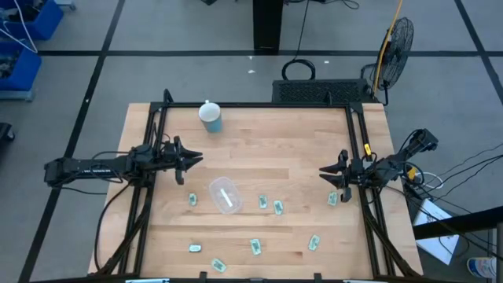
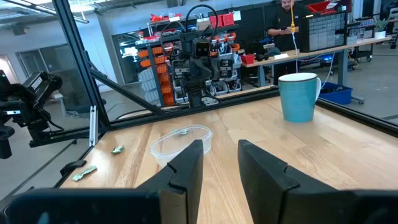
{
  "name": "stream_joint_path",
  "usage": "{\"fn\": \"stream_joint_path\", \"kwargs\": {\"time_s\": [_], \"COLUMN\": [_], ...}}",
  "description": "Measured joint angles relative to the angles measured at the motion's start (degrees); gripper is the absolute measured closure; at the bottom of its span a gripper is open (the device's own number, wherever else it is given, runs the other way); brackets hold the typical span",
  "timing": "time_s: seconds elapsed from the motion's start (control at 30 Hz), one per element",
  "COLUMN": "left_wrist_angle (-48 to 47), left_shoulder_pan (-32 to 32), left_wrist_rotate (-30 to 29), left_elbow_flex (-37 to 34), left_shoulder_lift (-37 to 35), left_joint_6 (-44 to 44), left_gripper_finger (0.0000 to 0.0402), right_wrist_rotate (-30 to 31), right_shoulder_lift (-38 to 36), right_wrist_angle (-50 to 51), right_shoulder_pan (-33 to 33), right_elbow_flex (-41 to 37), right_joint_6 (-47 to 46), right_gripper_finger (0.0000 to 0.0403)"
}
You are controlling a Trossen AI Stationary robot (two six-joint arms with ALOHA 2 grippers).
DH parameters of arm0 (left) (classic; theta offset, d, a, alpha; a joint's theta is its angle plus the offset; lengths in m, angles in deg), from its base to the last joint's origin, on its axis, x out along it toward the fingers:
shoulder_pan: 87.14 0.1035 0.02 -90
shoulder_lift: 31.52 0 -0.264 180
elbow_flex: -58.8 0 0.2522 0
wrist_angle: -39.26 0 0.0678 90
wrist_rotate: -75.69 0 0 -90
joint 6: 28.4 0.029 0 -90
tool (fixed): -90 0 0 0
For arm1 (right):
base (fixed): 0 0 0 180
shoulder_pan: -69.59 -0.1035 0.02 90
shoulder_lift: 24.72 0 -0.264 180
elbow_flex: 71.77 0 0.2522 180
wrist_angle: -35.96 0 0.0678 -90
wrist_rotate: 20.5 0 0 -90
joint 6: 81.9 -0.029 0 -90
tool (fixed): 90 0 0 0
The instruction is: Pick and place Stevia / Truvia into bins
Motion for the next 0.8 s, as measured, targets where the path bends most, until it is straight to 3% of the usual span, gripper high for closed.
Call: {"fn": "stream_joint_path", "kwargs": {"time_s": [0.57,0.8], "left_wrist_angle": [0.3,6.3], "left_shoulder_pan": [0.0,0.0], "left_wrist_rotate": [0.0,0.0], "left_elbow_flex": [0.0,0.0], "left_shoulder_lift": [0.0,0.0], "left_joint_6": [0.0,-1.1], "left_gripper_finger": [0.0316,0.0316], "right_wrist_rotate": [0.0,0.0], "right_shoulder_lift": [0.0,0.0], "right_wrist_angle": [0.0,0.0], "right_shoulder_pan": [0.0,0.0], "right_elbow_flex": [0.0,0.0], "right_joint_6": [0.0,0.0], "right_gripper_finger": [0.0307,0.0307]}}
